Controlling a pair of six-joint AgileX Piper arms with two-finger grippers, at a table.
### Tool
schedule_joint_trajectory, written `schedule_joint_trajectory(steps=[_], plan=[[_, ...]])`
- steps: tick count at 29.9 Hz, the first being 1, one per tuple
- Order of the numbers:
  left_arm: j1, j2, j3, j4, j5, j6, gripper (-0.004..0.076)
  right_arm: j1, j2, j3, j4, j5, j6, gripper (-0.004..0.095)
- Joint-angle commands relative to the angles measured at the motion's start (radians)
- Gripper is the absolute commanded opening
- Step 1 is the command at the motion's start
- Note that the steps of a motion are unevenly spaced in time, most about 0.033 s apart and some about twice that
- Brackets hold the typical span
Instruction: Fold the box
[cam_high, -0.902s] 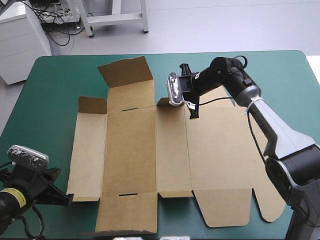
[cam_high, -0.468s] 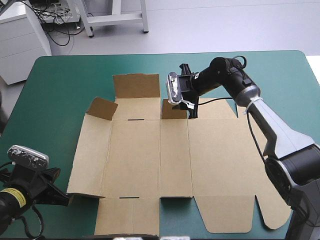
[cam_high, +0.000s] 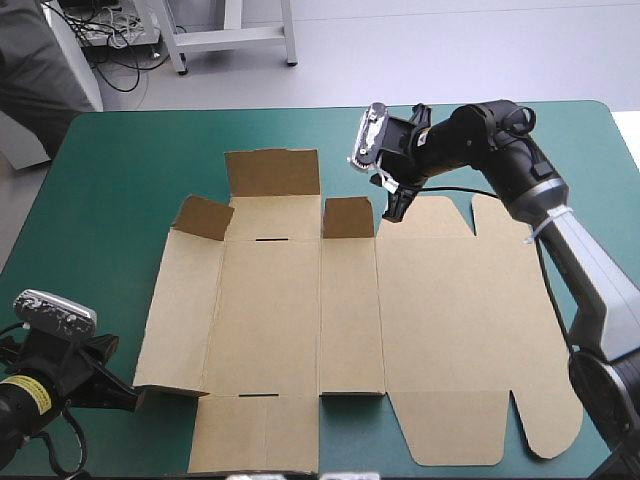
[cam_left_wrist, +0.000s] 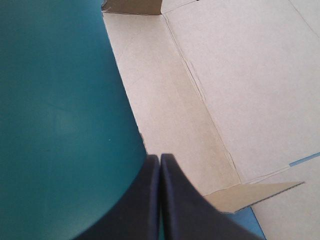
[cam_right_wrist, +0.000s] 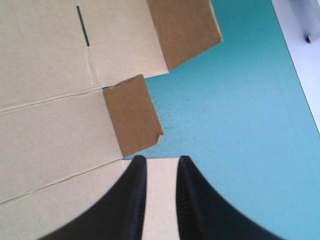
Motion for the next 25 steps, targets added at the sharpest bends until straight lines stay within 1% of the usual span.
schedule_joint_trajectory(steps=[1,3,5,6,8,10,12,17,25], plan=[[-0.004,0.007,-0.032,0.021,-0.052,-0.007,-0.0032,-0.002,-0.076,-0.032,-0.099,-0.043,0.253,-0.0019],[-0.004,0.007,-0.032,0.021,-0.052,-0.007,-0.0032,-0.002,-0.082,-0.032,-0.187,-0.023,0.415,-0.0018],[-0.004,0.007,-0.032,0.021,-0.052,-0.007,-0.0032,-0.002,-0.081,-0.032,-0.269,0.024,0.575,-0.0018],[-0.004,0.007,-0.032,0.021,-0.052,-0.007,-0.0032,-0.003,-0.081,-0.032,-0.324,0.063,0.679,-0.0018],[-0.004,0.007,-0.032,0.021,-0.052,-0.007,-0.0032,-0.003,-0.081,-0.032,-0.39,0.113,0.796,-0.0018],[-0.004,0.007,-0.032,0.021,-0.052,-0.007,-0.0032,-0.003,-0.089,-0.032,-0.454,0.155,0.881,-0.0018],[-0.004,0.007,-0.032,0.021,-0.052,-0.007,-0.0032,-0.003,-0.108,-0.024,-0.473,0.176,0.914,-0.0018],[-0.004,0.007,-0.032,0.021,-0.052,-0.007,-0.0032,-0.003,-0.212,0.074,-0.457,0.165,0.943,-0.0018],[-0.004,0.007,-0.032,0.021,-0.038,-0.007,-0.0032,-0.003,-0.492,0.398,-0.447,0.1,0.955,-0.0018]])
